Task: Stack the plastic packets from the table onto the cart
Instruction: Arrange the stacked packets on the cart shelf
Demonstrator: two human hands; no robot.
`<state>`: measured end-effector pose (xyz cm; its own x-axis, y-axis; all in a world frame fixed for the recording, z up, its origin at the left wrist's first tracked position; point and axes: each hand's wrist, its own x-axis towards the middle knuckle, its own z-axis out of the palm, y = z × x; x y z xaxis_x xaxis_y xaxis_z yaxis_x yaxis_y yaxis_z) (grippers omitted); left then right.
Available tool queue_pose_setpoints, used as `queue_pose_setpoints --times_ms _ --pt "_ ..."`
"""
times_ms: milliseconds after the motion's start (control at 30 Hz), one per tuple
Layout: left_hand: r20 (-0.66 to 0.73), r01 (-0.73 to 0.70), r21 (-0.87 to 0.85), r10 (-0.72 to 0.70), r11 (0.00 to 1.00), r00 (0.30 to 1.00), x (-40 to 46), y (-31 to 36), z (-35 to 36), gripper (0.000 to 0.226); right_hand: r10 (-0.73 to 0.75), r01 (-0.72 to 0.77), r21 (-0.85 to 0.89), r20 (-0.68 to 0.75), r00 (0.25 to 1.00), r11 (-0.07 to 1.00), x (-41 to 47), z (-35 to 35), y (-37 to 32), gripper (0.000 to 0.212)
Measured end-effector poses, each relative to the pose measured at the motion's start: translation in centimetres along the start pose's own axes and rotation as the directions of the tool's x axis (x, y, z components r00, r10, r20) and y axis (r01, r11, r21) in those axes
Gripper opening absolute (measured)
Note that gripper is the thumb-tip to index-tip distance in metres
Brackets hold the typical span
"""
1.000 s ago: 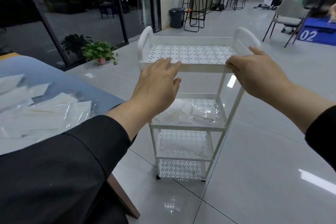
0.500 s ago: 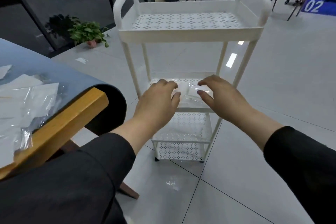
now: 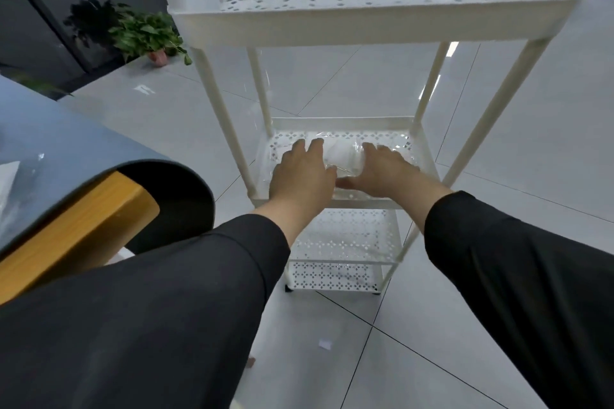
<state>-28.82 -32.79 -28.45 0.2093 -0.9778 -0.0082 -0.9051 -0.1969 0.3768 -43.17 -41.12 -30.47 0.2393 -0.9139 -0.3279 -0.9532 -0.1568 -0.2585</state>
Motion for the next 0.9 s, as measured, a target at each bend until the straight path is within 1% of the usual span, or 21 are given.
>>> queue_pose_setpoints --times_ms 67,133,233,300,400,467,533,600,667,700,767,800,833,867,900 --pt "-0.007 0.031 0.058 -0.031 0.998 1.0 1.2 -0.1 0.6 0.063 0.018 -0.018 -0.013 0.015 1.0 1.0 0.1 0.8 -0.1 0.124" --pt "0.022 0.105 0.108 -0.108 0.989 0.994 2.4 -0.7 1.3 0.075 0.027 -0.026 -0.044 0.005 1.0 0.999 0.0 1.5 -0.4 0.122" --pt "0.157 0.267 0.121 -0.284 0.956 0.946 3.6 -1.7 2.3 0.098 0.004 -0.006 -0.061 -0.031 1.0 0.998 0.2 1.9 -0.7 0.111" --pt "0.192 0.303 0.138 -0.325 0.943 0.926 3.9 -1.8 2.9 0.103 -0.008 0.006 -0.053 -0.044 0.999 0.999 0.5 2.0 -0.5 0.099" --pt "0.15 0.276 0.132 -0.295 0.952 0.944 4.3 -1.7 3.2 0.094 -0.035 0.031 -0.05 -0.072 0.997 0.998 0.9 2.0 -0.2 0.08" --pt "0.129 0.244 0.117 -0.258 0.963 0.958 4.6 -1.6 3.3 0.087 -0.086 0.082 -0.039 -0.117 0.989 0.996 0.9 2.1 -0.1 0.064" --pt "0.098 0.191 0.093 -0.199 0.977 0.975 4.6 -1.5 3.6 0.076 -0.15 0.148 -0.024 -0.164 0.975 0.989 0.8 2.2 -0.2 0.052" --pt "0.061 0.147 0.073 -0.152 0.986 0.987 4.4 -1.3 3.6 0.061 -0.176 0.178 -0.006 -0.171 0.969 0.984 0.7 2.1 -0.4 0.045" --pt "0.074 0.15 0.019 -0.151 0.989 0.986 4.0 -1.1 3.2 0.045 -0.176 0.182 0.028 -0.139 0.975 0.983 1.1 1.8 -0.2 0.048" --pt "0.094 0.166 -0.032 -0.163 0.986 0.982 3.8 -1.0 2.8 0.037 -0.176 0.181 0.044 -0.098 0.98 0.983 1.2 1.5 0.0 0.053" --pt "0.117 0.223 -0.188 -0.203 0.957 0.972 3.6 -0.9 2.0 0.027 -0.169 0.169 0.126 -0.013 0.986 0.978 1.2 0.4 0.5 0.071" --pt "0.1 0.244 -0.283 -0.225 0.927 0.969 3.6 -0.9 1.6 0.026 -0.151 0.144 0.206 0.016 0.988 0.968 0.9 -0.3 0.6 0.082" --pt "0.069 0.253 -0.369 -0.245 0.895 0.967 3.6 -1.1 1.3 0.028 -0.127 0.116 0.29 0.019 0.992 0.95 0.7 -0.8 0.9 0.087" --pt "0.039 0.255 -0.424 -0.264 0.869 0.964 3.7 -1.3 1.2 0.032 -0.101 0.097 0.347 -0.004 0.995 0.933 0.7 -1.1 1.1 0.085" --pt "0.024 0.255 -0.429 -0.271 0.867 0.962 3.7 -1.6 1.1 0.037 -0.071 0.078 0.369 -0.033 0.997 0.926 0.8 -1.3 1.3 0.079"
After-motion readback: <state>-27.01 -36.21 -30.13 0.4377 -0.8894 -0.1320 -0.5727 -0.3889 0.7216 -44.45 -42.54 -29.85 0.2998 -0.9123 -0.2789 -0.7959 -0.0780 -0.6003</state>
